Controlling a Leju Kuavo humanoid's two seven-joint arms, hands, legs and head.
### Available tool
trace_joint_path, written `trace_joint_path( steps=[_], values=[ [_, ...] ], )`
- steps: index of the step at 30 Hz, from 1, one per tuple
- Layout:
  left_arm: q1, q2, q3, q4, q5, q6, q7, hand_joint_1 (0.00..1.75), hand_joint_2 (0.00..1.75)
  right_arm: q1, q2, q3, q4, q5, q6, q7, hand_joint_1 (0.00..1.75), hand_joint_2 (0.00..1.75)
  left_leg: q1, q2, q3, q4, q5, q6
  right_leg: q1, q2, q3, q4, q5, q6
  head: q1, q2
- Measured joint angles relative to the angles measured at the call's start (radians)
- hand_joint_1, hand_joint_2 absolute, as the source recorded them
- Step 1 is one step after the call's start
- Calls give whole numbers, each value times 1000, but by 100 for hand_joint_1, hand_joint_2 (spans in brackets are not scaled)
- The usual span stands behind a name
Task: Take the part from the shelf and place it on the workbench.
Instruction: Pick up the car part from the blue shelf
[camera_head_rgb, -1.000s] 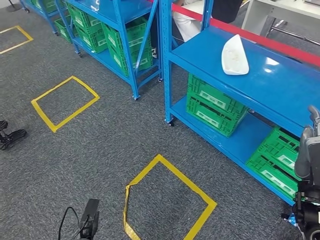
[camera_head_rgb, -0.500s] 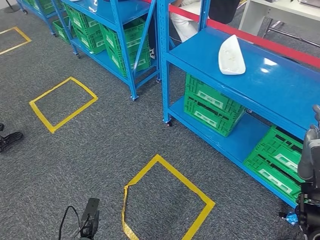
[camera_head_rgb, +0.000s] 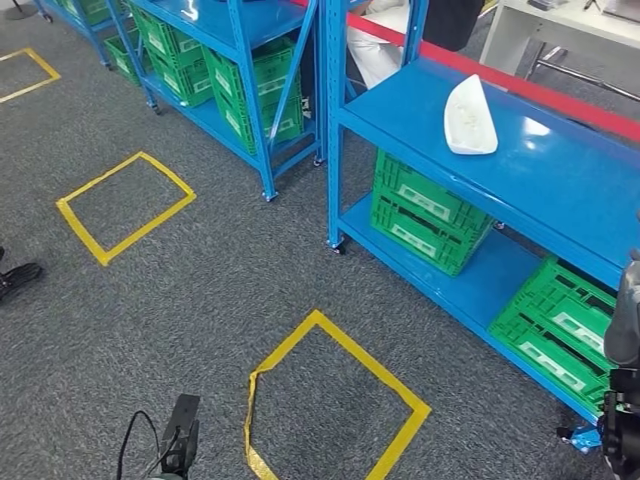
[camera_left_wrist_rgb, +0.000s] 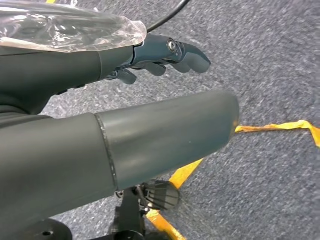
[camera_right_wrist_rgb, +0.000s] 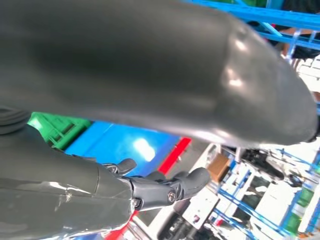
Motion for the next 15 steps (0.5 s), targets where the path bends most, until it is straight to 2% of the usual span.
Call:
trace_joint_path(
  steps=[2,3,4,5,6,7,8,9,13,14,15],
  values=[
    [-1,0,0,0,-1,-2,0,0,0,6,0,-2,-1,0,3,1,0,0,2,0,5,-3,-2,2,-5,0,-70,143,-57,9,4,0],
    [-1,-1,0,0,-1,-2,0,0,0,9,0,-3,-1,0,4,1,0,0,3,0,7,-2,-5,1,-10,0,-99,192,-68,14,5,0],
    [-1,-1,0,0,-1,-3,0,0,0,12,0,-3,-1,0,5,1,0,0,5,-1,9,0,-8,-2,-14,0,-110,204,-59,19,5,0],
    [-1,-2,0,0,-1,-3,0,0,0,13,0,-3,-1,0,5,2,0,0,8,-2,13,3,-13,-7,-19,0,-99,172,-29,24,5,0],
    [0,-2,0,0,-2,-4,0,0,0,13,0,-4,-1,0,6,2,0,0,11,-4,17,9,-21,-13,-24,-1,-71,105,14,29,6,0],
    [-1,-3,0,0,-3,-4,1,0,0,13,0,-4,-1,0,6,2,0,0,13,-6,19,15,-29,-20,-27,1,-40,37,45,36,8,0],
    [-2,-3,0,0,-4,-5,1,0,0,14,0,-5,-2,0,6,2,0,0,14,-7,19,25,-37,-28,-28,3,-9,-24,64,38,10,0],
    [-3,-2,0,0,-4,-5,1,0,0,16,0,-6,-3,0,7,2,0,0,13,-8,15,32,-43,-35,-28,5,8,-58,68,34,12,0],
    [-7,-4,0,0,-4,-5,4,0,0,22,0,-10,-8,1,8,3,0,0,15,-8,5,50,-55,-54,-23,9,16,-64,50,-2,9,0],
    [-8,-4,0,0,-5,-5,4,0,0,22,0,-10,-11,2,9,3,0,0,16,-5,-8,80,-69,-57,-24,8,20,-66,48,-8,6,0],
    [-10,-5,0,0,-5,-5,4,0,0,22,0,-11,-13,3,9,3,0,0,17,-3,-36,133,-90,-59,-24,6,24,-67,45,-15,4,0]
  ],
)
